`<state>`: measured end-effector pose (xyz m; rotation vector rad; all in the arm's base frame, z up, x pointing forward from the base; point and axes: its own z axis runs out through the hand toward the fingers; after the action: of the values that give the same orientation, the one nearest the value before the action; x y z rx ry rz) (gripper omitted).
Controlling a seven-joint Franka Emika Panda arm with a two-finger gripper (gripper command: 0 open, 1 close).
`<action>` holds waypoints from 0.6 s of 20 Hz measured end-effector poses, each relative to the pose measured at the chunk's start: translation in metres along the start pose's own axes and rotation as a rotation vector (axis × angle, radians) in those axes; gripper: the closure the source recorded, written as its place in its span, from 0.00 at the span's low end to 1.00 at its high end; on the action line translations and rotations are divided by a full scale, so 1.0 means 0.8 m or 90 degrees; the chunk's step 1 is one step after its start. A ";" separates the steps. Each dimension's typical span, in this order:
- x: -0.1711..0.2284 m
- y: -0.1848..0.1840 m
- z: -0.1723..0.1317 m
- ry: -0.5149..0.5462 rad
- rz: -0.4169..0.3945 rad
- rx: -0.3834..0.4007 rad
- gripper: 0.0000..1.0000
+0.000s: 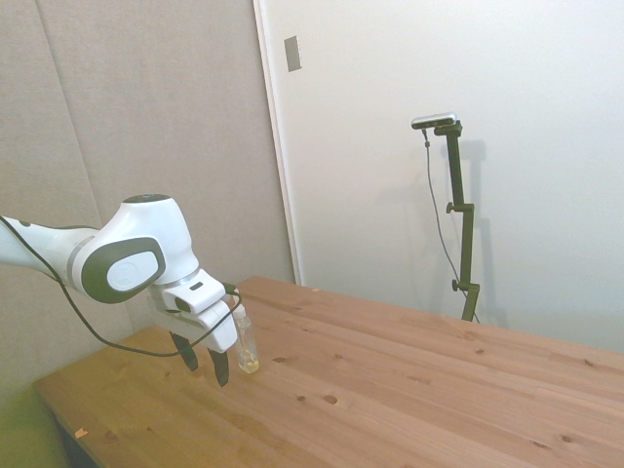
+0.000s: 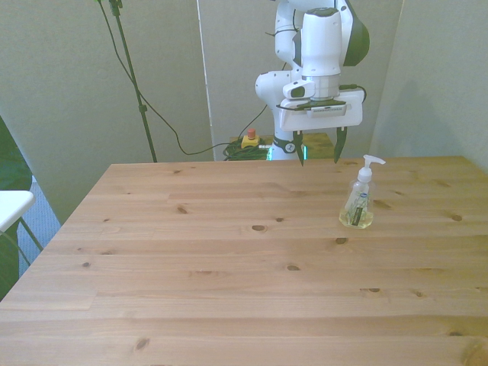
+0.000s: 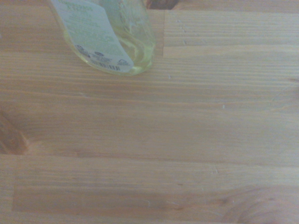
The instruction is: Knock down the sanitizer
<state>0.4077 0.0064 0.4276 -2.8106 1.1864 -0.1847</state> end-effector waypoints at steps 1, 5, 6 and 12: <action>0.000 0.000 0.000 0.000 0.001 -0.001 0.00; 0.005 -0.008 0.000 0.009 0.009 -0.012 0.00; 0.009 -0.014 0.001 0.010 0.010 -0.015 0.00; 0.039 -0.068 0.000 0.016 0.007 -0.022 1.00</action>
<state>0.4675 0.0217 0.4366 -2.8386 1.2215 -0.2019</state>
